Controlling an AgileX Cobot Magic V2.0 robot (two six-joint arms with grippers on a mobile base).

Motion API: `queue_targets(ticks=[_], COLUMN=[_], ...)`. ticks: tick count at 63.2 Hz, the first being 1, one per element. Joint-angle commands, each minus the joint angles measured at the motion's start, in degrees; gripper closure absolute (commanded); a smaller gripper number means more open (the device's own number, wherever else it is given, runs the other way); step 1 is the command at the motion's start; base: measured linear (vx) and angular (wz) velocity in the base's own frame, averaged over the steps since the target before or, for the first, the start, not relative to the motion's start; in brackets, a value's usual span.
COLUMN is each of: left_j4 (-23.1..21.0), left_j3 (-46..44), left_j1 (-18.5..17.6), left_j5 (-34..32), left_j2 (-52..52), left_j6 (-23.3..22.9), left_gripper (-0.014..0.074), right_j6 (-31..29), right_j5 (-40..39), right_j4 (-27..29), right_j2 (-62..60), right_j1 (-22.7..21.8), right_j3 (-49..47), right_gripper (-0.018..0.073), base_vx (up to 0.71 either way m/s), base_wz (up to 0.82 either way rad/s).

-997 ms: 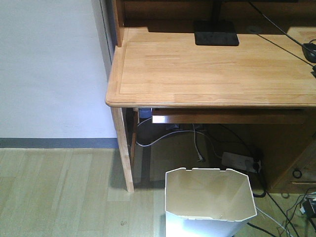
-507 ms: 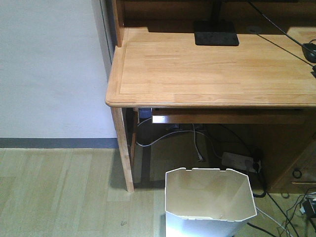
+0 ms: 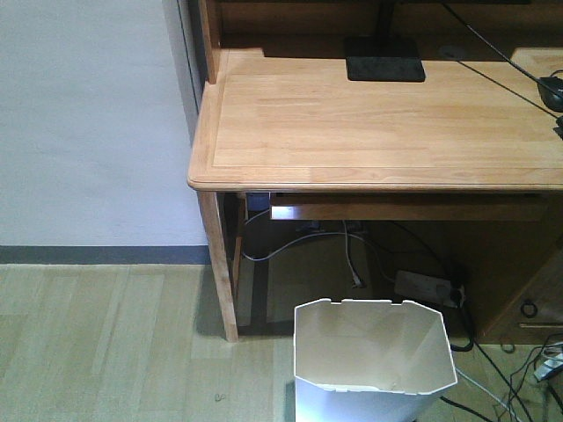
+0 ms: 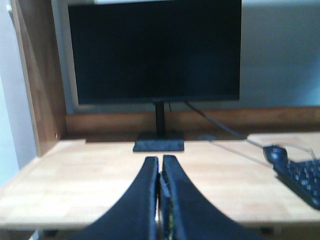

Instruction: Move trash bin to bedside with robot

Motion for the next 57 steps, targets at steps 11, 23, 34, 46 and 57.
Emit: queue_targets(ticks=[11,23,34,46,57], left_j4=[-0.24,-0.24,-0.24,-0.24,-0.24], left_j3=[1.08,1.08,1.08,1.08,1.08], left_j1=[0.05,0.05,0.05,0.05,0.05], left_j5=[-4.09,-4.09,-4.09,-4.09,-4.09], left_j2=[-0.80,-0.80,-0.80,-0.80,-0.80], left_j6=[0.00,0.00,0.00,0.00,0.00], left_gripper=[0.0603,0.0603,0.0603,0.0603,0.0603], right_j6=[-0.27,-0.27,-0.18,-0.40,-0.40], right_j5=[1.92,2.61,2.34,2.09,2.19], right_j4=[0.05,0.18,0.23,-0.03,-1.51], right_j2=[14.44,21.89,25.32,25.86,25.86], right_j1=[-0.25,-0.25,-0.25,-0.31,-0.31], right_j3=[-14.63,-18.02,-18.02,-18.02,-18.02], right_gripper=[0.0568,0.0568,0.0568,0.0530,0.0369], base_vx=[0.00,0.00,0.00,0.00,0.00], base_wz=[0.00,0.00,0.00,0.00,0.00])
